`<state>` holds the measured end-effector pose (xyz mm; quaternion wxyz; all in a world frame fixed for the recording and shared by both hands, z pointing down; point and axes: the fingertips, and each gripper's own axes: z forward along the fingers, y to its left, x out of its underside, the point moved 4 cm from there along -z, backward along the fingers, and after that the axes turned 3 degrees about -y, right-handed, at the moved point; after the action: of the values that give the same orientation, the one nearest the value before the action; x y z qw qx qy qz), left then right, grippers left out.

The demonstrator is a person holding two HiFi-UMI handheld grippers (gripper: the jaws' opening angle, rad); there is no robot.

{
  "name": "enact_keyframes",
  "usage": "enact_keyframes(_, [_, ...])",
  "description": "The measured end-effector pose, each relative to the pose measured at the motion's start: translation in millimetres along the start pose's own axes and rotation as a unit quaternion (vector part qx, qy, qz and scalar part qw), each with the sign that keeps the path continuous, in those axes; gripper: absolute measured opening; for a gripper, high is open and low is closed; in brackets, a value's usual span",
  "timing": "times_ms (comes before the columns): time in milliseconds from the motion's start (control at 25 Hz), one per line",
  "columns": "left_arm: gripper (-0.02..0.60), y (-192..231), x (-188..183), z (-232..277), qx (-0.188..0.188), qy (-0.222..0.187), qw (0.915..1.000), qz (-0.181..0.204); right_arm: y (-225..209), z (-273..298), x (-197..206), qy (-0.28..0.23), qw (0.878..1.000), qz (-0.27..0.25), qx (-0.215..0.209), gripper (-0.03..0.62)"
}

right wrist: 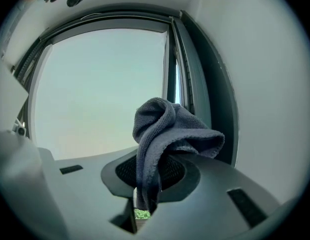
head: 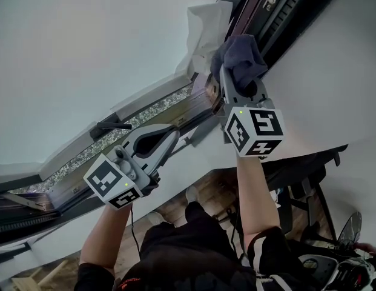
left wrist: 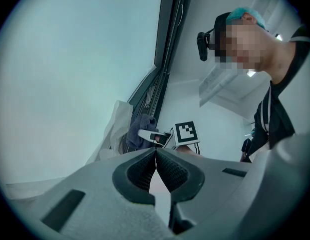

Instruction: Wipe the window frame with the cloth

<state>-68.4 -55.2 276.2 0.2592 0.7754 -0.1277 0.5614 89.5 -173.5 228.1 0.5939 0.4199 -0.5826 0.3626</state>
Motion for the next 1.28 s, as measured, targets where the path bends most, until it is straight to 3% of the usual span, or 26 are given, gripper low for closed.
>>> enact_keyframes(1280, [0.021,19.2,51.4,0.8,-0.009,0.05,0.998,-0.039,1.3,-6.5,123.5,0.086,0.993,0.077,-0.001,0.052])
